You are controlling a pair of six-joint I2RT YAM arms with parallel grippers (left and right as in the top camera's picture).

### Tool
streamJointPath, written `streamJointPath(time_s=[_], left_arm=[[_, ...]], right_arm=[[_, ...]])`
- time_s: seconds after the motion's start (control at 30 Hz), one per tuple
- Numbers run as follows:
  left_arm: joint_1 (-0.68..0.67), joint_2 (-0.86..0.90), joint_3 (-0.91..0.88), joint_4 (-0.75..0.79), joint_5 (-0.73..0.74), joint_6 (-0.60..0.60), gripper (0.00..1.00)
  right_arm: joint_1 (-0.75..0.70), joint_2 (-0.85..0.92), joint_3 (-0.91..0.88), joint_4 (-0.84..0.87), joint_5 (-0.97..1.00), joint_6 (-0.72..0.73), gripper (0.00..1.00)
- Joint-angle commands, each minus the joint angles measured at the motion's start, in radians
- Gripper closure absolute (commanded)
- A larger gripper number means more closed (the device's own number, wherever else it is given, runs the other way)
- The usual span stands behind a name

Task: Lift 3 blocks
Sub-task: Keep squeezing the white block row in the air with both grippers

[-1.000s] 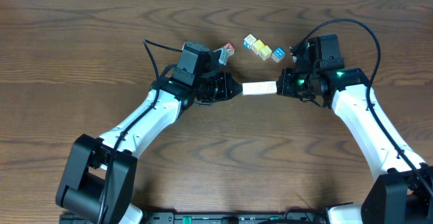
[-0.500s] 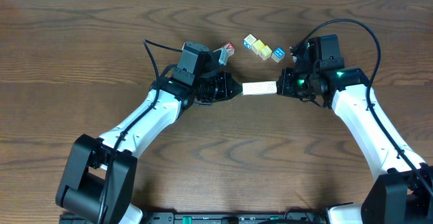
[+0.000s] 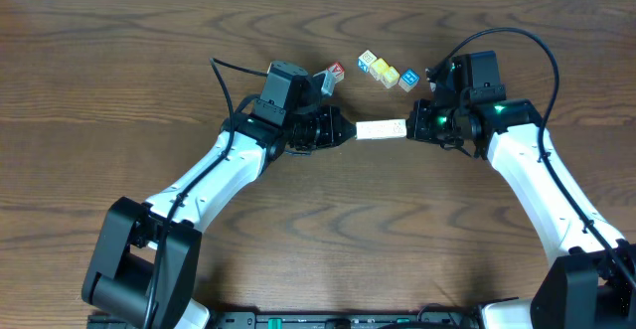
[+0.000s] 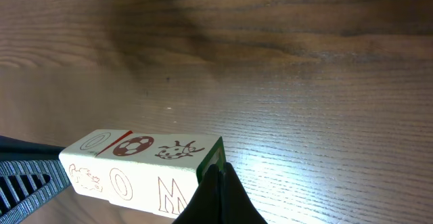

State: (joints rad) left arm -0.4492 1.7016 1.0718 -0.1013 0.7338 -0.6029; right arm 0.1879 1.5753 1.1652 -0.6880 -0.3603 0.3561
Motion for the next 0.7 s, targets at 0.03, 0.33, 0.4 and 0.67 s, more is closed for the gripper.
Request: streamJointPath(time_s=[0.03,0.33,0.4,0.67], left_arm=[[-0.04,-0.024,0.013,0.02,0.085,-0.002,0.93],[-0.04,-0.024,0.013,0.02,0.085,-0.002,0.93],[-0.04,-0.024,0.013,0.02,0.085,-0.002,0.93],[-0.04,-0.024,0.013,0.02,0.085,-0.002,0.93]], right_arm=[[0.076,-0.005,0.013,0.007,-0.231,0.014,0.98],[0.076,-0.005,0.013,0.011,-0.231,0.014,0.99],[0.076,-0.005,0.013,0.012,-0.231,0.014,0.99],[0.076,-0.005,0.013,0.014,-0.231,0.014,0.99]])
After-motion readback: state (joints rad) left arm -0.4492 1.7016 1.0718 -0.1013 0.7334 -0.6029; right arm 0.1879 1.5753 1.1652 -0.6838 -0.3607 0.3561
